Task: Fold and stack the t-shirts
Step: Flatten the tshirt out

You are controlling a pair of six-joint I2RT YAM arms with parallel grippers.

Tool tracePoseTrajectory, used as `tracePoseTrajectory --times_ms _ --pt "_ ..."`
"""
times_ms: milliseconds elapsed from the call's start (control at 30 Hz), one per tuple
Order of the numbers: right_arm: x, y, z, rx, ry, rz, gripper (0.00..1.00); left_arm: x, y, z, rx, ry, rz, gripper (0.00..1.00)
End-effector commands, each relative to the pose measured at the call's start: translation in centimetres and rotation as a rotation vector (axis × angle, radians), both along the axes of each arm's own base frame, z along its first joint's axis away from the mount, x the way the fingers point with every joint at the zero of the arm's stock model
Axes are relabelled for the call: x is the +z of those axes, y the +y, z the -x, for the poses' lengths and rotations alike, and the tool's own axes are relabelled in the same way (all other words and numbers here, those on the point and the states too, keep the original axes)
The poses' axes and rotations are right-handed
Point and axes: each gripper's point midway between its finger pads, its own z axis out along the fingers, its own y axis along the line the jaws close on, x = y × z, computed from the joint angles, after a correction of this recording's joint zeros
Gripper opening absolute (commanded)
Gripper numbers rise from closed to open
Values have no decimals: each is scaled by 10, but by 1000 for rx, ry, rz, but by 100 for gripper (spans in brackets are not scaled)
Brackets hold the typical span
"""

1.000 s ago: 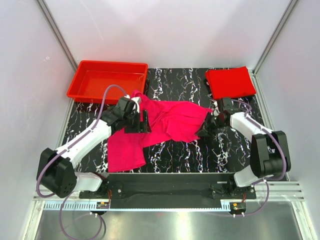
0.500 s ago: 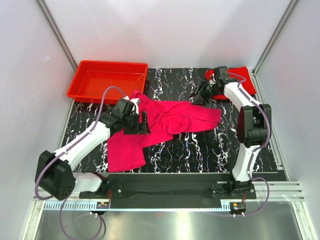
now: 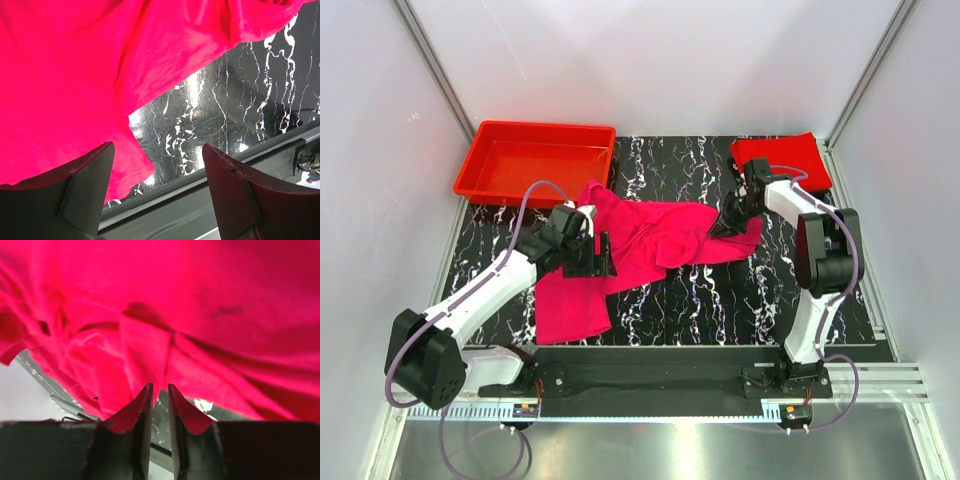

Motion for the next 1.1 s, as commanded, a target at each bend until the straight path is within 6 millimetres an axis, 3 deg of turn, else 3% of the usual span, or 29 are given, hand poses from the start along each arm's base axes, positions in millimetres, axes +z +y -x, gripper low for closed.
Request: tracePoseTrajectory --times_ms 0,300,1067 --pt "-10 6 -18 19 -40 8 26 12 -4 -1 -10 -31 32 76" --pt "-29 10 -24 12 -29 -7 32 12 2 3 -13 -34 8 76" --pt "-39 29 -46 -16 -4 -91 27 6 3 7 -28 -16 11 76"
